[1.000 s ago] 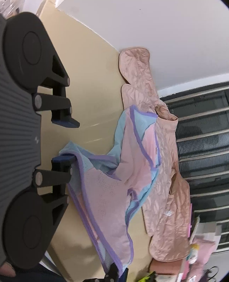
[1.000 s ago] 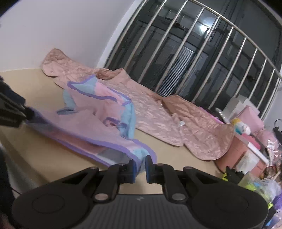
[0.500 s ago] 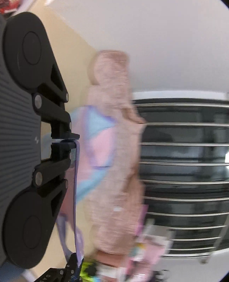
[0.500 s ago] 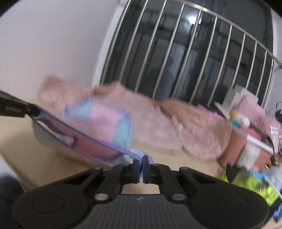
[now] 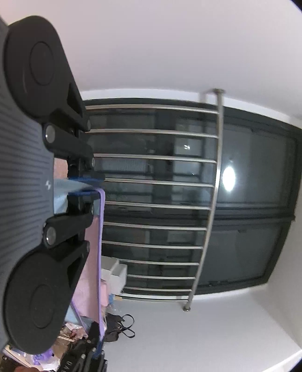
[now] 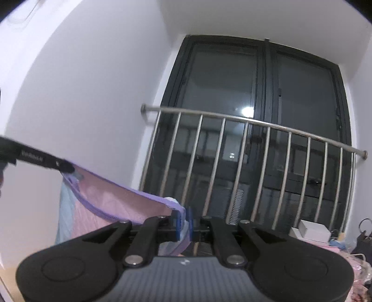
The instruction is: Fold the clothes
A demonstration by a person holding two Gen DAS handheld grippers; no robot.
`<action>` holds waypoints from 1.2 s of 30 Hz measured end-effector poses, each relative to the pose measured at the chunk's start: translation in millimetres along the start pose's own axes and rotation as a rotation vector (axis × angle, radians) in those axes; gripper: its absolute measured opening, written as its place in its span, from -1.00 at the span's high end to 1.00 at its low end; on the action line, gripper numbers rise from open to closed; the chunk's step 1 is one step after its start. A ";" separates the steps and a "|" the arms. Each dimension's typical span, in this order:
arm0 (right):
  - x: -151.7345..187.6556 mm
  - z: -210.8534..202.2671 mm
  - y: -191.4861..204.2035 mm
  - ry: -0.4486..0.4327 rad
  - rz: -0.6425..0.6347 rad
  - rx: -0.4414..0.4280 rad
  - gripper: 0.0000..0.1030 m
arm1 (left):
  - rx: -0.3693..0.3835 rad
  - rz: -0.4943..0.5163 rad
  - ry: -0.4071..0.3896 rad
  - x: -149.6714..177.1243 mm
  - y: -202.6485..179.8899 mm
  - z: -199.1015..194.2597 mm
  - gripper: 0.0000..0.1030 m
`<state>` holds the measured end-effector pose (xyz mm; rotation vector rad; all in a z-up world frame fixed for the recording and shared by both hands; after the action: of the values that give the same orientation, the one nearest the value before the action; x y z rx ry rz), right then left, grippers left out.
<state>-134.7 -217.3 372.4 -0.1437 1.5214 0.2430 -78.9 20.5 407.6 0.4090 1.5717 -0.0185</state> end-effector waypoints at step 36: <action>39.8 197.6 -71.1 -0.026 -0.261 0.209 0.92 | -0.037 0.234 -0.071 13.2 30.2 158.7 0.42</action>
<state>75.5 -235.2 337.9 -0.1706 1.4752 -0.1216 82.2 10.1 393.6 0.5554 1.4447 0.1742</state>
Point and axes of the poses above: each gripper's, at about its wrist camera, not at the fingertips, and z roughly the way its jaws point, y to its left, x to its underside, the point moved 8 cm from there along z, roughly the way its jaws point, and after that the axes turned 14 degrees about z, right-handed, at the moved point
